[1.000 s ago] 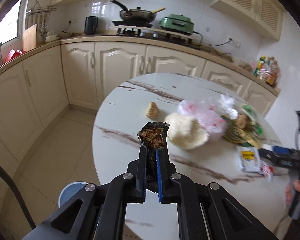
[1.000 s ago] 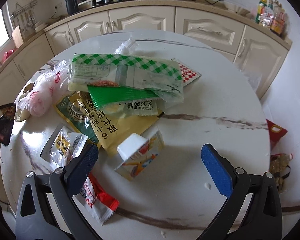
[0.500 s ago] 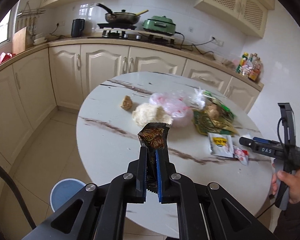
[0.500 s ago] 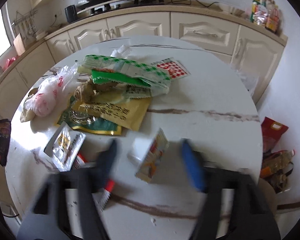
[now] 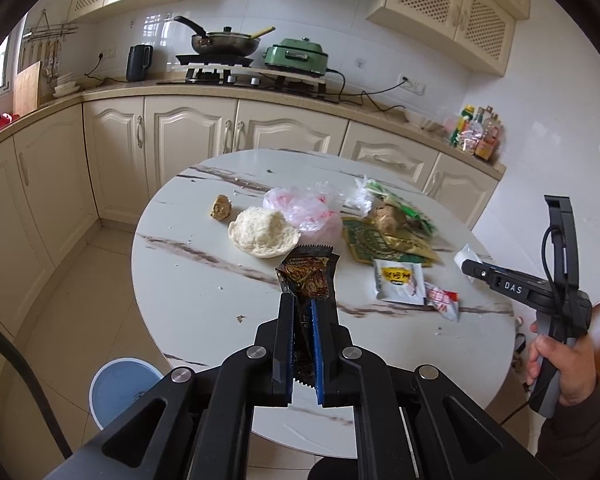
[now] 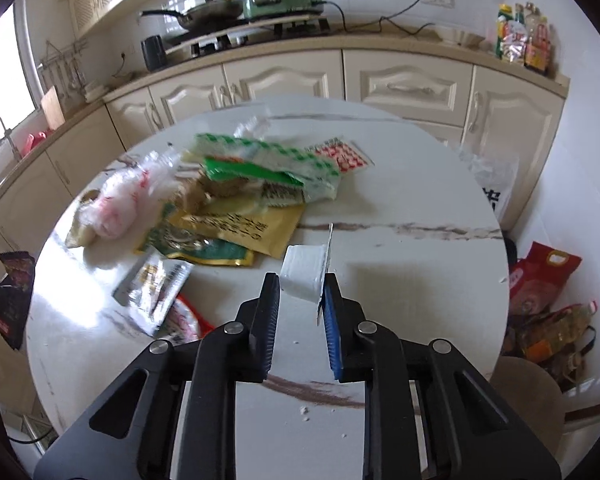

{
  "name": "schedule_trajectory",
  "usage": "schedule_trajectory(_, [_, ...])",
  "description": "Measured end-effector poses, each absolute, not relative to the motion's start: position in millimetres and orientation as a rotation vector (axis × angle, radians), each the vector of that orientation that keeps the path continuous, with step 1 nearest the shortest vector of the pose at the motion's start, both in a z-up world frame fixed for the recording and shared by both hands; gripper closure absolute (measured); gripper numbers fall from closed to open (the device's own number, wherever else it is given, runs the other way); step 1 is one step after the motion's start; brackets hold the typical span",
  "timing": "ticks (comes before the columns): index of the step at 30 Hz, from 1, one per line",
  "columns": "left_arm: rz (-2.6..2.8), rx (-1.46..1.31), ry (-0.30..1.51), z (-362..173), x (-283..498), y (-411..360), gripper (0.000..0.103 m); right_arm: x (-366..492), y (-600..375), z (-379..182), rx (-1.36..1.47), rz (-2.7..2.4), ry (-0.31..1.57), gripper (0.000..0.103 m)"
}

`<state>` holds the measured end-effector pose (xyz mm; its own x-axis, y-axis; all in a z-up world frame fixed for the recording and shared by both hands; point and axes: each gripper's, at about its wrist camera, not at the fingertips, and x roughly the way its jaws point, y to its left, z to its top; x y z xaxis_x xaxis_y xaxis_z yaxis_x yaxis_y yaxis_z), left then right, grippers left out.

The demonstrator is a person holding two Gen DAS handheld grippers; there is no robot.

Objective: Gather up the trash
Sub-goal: 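Carry both items to the blue bin and open both grippers over it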

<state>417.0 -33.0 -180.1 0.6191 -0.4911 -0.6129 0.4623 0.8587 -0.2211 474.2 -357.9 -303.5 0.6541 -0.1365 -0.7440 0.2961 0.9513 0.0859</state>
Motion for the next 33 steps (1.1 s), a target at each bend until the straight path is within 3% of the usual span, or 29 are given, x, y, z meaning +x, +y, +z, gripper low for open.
schedule_trajectory(11, [-0.550,-0.061,0.673,-163.4,392.5,-22.5,0.099,470.6,-303.8,-264.5,0.190,-0.098,0.735,0.082])
schedule_trajectory(20, [-0.432,-0.107,0.629,-153.7,378.8,51.3,0.099,502.4,-190.5,-249.6,0.129,0.155,0.717,0.082])
schedule_trajectory(26, [-0.277,-0.127,0.643,-165.7,375.5,124.1,0.099,541.9,-87.6,-262.3,0.077,0.353,0.742,0.082])
schedule_trajectory(33, [-0.089,-0.212,0.760,-223.6,387.0,200.2,0.099,589.6,23.5,-317.4,-0.035,0.486,0.840,0.082])
